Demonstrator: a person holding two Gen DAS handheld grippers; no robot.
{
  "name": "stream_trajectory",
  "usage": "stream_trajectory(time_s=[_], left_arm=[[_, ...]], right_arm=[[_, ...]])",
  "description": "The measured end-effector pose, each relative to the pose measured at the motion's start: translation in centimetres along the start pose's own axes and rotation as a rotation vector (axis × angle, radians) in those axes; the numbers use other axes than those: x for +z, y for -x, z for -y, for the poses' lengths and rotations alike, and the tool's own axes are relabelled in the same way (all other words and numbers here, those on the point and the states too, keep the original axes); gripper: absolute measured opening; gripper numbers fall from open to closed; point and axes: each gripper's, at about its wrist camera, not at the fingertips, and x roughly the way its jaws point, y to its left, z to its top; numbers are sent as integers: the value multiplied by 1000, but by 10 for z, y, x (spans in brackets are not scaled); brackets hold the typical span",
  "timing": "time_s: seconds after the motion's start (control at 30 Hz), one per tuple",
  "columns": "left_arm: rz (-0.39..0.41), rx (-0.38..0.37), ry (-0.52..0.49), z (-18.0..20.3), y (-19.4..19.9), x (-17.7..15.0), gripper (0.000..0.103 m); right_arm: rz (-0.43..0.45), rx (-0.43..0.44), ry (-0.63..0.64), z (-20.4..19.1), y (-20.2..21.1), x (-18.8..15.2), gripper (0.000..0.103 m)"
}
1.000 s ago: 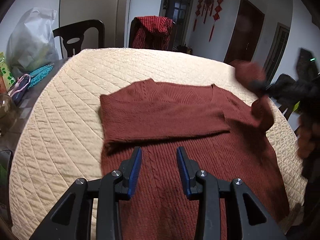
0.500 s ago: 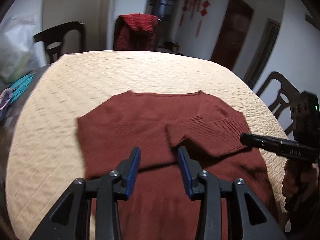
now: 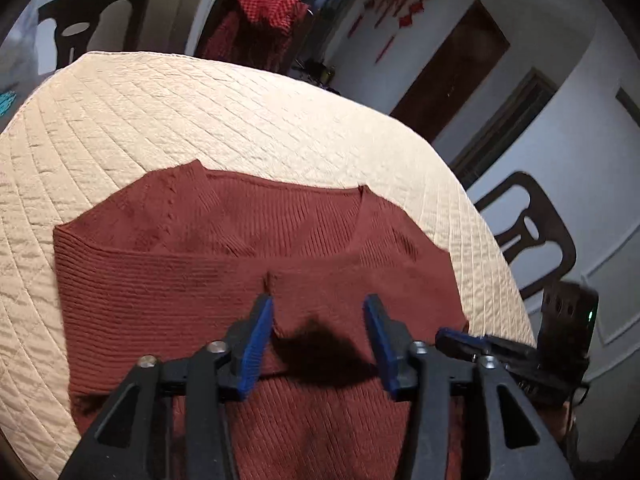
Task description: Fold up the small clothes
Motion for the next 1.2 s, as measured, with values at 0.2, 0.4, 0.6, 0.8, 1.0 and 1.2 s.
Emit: stream_trajectory(time_s=[0.2,0.4,0.6,0.8,1.0,1.2], left_arm=[[-65,90,-9,0,-29,-11,54],[-36,120,-198,36,-32,-18,5],[150,48,-258,48,1,0,5],[12,141,-199,13,-33,-9,6],[19,150,-219,15,-23,-16,6],[34,220,-207,6,-15,-9,6]], right_arm=[[15,-4,13,2,8,-1,16],[55,-29,16,8,20,8,16],[85,-90,-3,26,19,24,16],[69,-134,-34,40,13,26,16],[96,-154,0,38,22,36,16],[61,-218,-3,59,3,53,13]])
